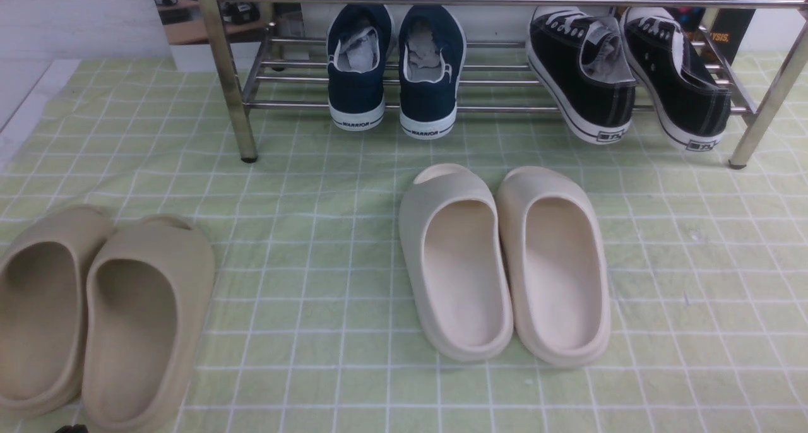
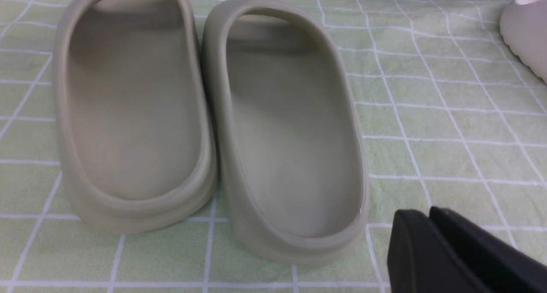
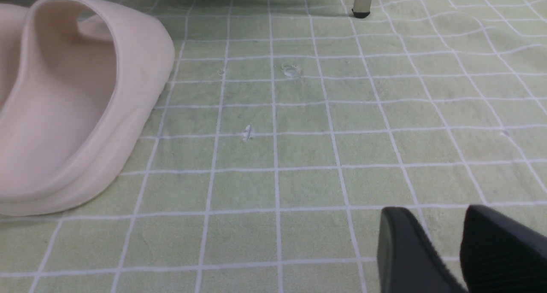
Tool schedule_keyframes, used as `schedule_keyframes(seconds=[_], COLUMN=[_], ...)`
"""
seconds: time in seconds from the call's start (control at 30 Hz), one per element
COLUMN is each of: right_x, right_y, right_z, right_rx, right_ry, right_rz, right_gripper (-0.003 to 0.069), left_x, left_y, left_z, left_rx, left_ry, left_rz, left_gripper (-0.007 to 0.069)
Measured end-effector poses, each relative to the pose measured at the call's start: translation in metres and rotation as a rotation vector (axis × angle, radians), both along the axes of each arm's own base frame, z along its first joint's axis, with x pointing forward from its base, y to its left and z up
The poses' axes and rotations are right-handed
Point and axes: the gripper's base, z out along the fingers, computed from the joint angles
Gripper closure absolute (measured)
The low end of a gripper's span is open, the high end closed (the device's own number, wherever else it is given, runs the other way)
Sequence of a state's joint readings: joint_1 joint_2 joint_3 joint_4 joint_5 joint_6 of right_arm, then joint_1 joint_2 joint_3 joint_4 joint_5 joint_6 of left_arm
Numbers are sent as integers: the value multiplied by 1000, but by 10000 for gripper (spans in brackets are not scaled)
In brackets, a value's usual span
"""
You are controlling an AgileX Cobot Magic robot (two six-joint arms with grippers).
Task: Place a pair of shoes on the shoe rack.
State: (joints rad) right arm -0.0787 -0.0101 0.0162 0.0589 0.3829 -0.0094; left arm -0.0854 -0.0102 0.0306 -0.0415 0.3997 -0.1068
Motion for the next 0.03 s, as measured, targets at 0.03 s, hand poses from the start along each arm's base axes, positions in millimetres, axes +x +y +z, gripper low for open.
schedule_keyframes(seconds=[0.03], right_x=[0], right_y=[0], right_z=[0], right_rx=[0], right_ry=[0], right_rz=[0], right_gripper=[419], left_x=[0], left_y=[0], left_z=[0], left_rx=[0], left_ry=[0], left_rz=[0], left_gripper=[575])
